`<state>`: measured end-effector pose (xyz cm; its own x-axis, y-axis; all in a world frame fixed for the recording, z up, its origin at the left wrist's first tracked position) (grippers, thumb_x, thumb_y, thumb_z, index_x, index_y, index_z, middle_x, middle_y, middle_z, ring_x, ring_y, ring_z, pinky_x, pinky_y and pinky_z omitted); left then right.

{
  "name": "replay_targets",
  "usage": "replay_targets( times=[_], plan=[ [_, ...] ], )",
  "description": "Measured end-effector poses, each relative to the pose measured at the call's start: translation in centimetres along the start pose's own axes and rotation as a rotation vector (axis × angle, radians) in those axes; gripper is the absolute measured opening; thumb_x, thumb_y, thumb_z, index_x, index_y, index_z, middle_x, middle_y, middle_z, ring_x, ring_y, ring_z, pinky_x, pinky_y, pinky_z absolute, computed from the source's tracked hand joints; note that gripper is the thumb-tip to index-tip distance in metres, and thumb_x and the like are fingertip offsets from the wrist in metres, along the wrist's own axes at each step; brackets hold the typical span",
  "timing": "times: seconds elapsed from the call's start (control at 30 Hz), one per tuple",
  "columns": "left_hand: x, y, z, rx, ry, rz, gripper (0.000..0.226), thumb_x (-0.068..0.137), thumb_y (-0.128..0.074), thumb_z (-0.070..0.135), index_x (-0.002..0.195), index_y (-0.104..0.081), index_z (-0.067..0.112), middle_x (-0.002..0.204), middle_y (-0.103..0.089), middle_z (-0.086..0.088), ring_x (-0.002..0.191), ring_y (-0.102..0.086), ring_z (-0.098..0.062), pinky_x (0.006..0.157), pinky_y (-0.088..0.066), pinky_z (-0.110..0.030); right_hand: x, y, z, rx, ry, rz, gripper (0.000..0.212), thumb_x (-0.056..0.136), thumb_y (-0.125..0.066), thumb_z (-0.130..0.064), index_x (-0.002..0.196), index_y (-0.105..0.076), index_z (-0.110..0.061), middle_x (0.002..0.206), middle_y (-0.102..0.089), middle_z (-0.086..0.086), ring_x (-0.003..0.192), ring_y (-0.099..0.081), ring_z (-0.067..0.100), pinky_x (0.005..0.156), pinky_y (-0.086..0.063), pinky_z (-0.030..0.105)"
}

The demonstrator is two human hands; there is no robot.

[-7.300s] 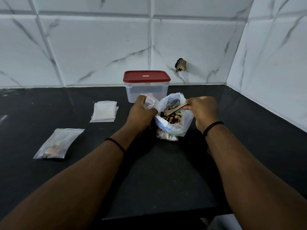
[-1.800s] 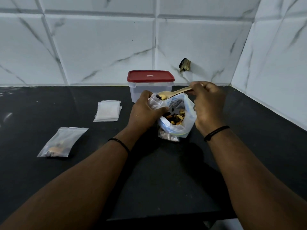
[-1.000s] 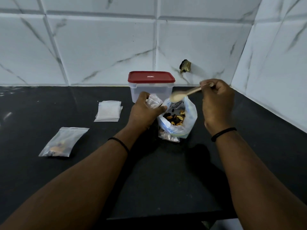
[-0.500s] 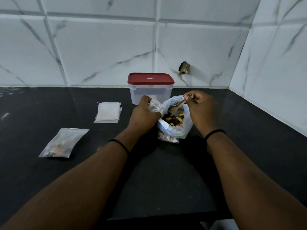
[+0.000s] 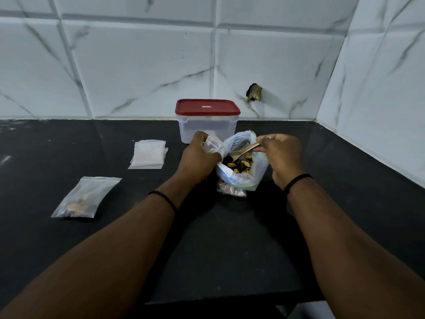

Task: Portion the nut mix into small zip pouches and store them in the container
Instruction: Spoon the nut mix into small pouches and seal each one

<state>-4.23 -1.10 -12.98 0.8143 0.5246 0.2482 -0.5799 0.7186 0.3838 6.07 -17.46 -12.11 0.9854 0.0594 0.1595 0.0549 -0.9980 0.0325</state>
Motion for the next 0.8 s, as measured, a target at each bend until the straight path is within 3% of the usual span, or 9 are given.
replay_targets(
  times=[0.2,0.33,0.47,0.63,0.8],
  plan=[
    [0.0,0.1,0.0,-0.025,-0.001,0.009,0.037,0.081,-0.069,0.013,0.112,-0.05,0.021,0.1,-0.064,0.001,0.09,-0.064,-0.017,0.078,-0.057,-0.039,0.1,0.9,-0.4,0.053,-0.03,0.118,0.023,0.084,-0.061,-0.006,0.065,-0.068,-0.017,0.059,-0.069,0.0,0.078,-0.074,0.03,0.083,-0.06,0.046],
    [-0.1,0.1,0.1,-0.031,-0.025,0.015,0.038,0.082,-0.072,0.019,0.112,-0.049,0.023,0.102,-0.065,0.0,0.088,-0.064,-0.013,0.07,-0.054,-0.03,0.2,1.3,-0.8,0.045,-0.024,0.208,0.022,0.083,-0.065,-0.015,0.061,-0.064,-0.018,0.06,-0.07,0.002,0.071,-0.071,0.025,0.065,-0.052,0.036],
    [-0.3,0.1,0.2,-0.035,-0.054,0.015,0.043,0.081,-0.077,0.027,0.114,-0.048,0.025,0.105,-0.065,0.003,0.09,-0.064,-0.012,0.073,-0.055,-0.032,-0.5,1.4,-1.6,0.121,0.022,0.277,0.022,0.085,-0.063,-0.015,0.064,-0.063,-0.019,0.056,-0.068,-0.003,0.064,-0.069,0.017,0.063,-0.049,0.028],
    [-0.1,-0.1,-0.1,-0.029,-0.064,0.018,0.046,0.078,-0.081,0.03,0.111,-0.05,0.024,0.103,-0.068,0.001,0.092,-0.067,-0.016,0.083,-0.058,-0.045,-1.3,1.0,-2.7,0.25,0.08,0.229,0.025,0.086,-0.065,-0.011,0.063,-0.065,-0.019,0.059,-0.068,-0.005,0.065,-0.068,0.017,0.06,-0.049,0.024],
    [0.1,-0.2,-0.3,-0.028,-0.064,0.024,0.048,0.076,-0.081,0.03,0.112,-0.05,0.025,0.102,-0.068,0.002,0.091,-0.067,-0.015,0.082,-0.059,-0.045,-2.2,0.1,-3.1,0.192,0.175,0.121,0.021,0.09,-0.066,-0.014,0.07,-0.067,-0.02,0.064,-0.064,-0.004,0.057,-0.055,0.006,0.055,-0.043,0.022]
  ],
)
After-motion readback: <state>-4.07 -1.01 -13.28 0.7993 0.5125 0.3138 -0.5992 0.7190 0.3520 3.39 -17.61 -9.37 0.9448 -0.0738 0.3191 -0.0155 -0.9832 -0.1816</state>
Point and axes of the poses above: each hand's wrist, its own x-axis towards the middle knuckle, its own y-axis out of the back of the hand, z = x × y, the point moved 2 cm from there along x, towards the middle knuckle
